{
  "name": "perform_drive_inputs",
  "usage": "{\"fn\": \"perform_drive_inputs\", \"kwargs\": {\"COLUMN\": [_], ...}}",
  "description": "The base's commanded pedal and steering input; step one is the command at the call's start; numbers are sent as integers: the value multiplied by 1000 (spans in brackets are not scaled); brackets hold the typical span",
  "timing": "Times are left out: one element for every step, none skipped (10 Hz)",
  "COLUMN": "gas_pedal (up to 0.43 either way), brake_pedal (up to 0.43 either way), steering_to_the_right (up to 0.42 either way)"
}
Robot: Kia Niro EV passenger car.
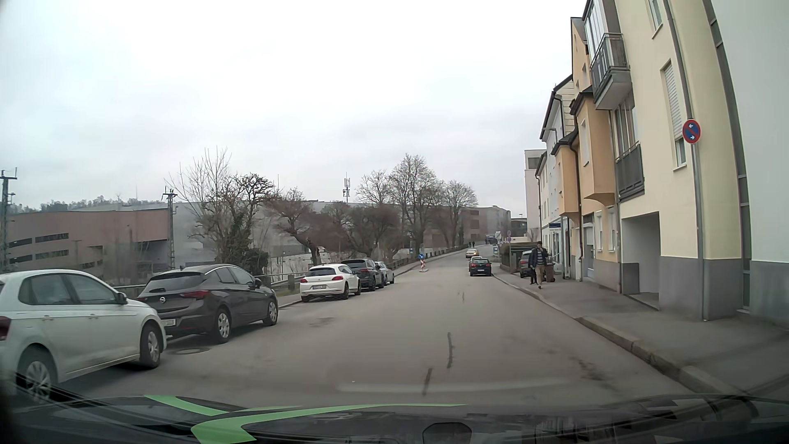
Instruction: Follow the waypoints while adhering to traffic rules and regulations
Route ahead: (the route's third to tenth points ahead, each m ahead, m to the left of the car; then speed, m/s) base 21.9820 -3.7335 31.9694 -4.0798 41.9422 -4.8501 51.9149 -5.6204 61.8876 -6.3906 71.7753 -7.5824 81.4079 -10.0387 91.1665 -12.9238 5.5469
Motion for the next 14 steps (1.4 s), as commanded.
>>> {"fn": "perform_drive_inputs", "kwargs": {"gas_pedal": [20,20,20,20,20,20,20,20,20,20,20,20,20,20], "brake_pedal": [0,0,0,0,0,0,0,0,0,0,0,0,0,0], "steering_to_the_right": [29,29,28,27,25,25,25,25,25,24,24,24,24,24]}}
